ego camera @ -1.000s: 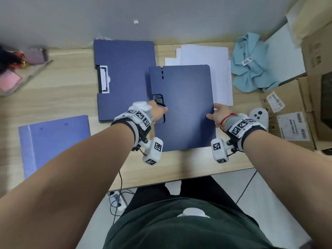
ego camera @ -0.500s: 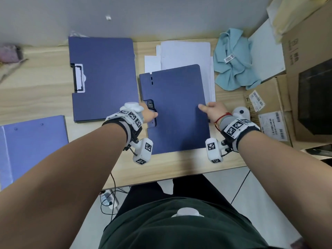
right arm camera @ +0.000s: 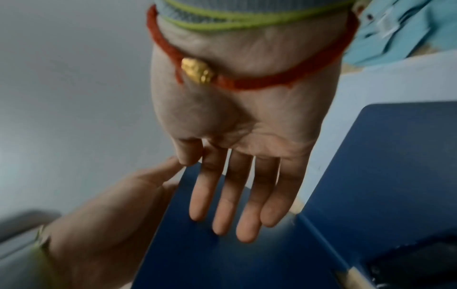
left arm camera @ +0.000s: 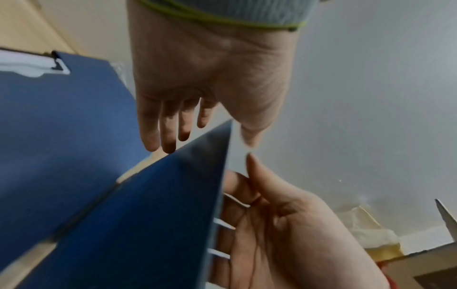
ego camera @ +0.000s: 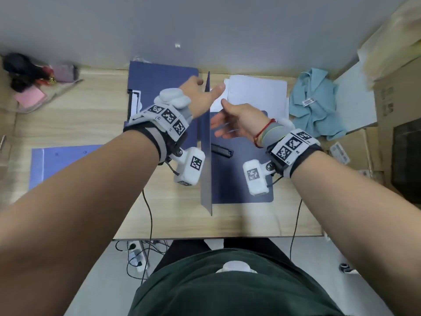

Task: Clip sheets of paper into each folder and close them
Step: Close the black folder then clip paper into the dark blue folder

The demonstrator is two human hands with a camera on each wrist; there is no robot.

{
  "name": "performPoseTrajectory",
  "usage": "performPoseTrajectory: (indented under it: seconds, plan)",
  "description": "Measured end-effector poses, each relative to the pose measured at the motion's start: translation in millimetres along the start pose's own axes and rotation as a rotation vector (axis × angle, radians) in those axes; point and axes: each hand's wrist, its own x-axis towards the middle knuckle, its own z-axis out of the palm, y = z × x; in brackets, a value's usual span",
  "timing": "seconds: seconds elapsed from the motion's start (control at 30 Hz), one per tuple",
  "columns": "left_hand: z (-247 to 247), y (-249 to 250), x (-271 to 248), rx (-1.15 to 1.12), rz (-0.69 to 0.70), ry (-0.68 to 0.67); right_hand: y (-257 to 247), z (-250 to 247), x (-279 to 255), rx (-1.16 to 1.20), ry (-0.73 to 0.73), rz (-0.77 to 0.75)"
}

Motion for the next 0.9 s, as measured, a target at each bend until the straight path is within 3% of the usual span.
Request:
performPoseTrajectory:
  seconds: [0.07, 0.17, 0.3, 0.43, 0.5, 0.53, 0.63, 0.73, 0.83, 0.9]
  plan:
    - [-13, -9, 5, 0.096, 0.04, 0.063, -4, 22, 10, -0.058, -0.019, 0.003]
    - [-26, -29, 9, 0.238, 0.03, 0.111, 12, 32, 29, -0.157, 0.106, 0.038]
    - [-35, -69, 16, 0.275, -0.031, 0.199, 44, 23, 53, -0.503, 0.242, 0.149]
    - [-20, -98, 22, 0.296, -0.232, 0.526, 72, 20, 63, -0.746, 0.197, 0.33]
    - [-10, -108, 20, 0.377, -0.253, 0.538, 83, 19, 65, -0.759, 0.2, 0.382]
    - [-5, -114, 20, 0.428, -0.222, 0.463, 87, 19, 66, -0.755, 0.213, 0.391]
    - [7, -125, 15, 0.649, -0.068, 0.033, 93, 18, 66, -0.755, 0.222, 0.385]
    - [25, -118, 14, 0.754, 0.005, -0.284, 98, 13, 68, -0.715, 0.237, 0.385]
    - [46, -101, 9, 0.835, 0.004, -0.517, 102, 7, 69, -0.663, 0.251, 0.352]
    - [63, -98, 6, 0.865, -0.008, -0.573, 108, 4, 72, -0.637, 0.249, 0.351]
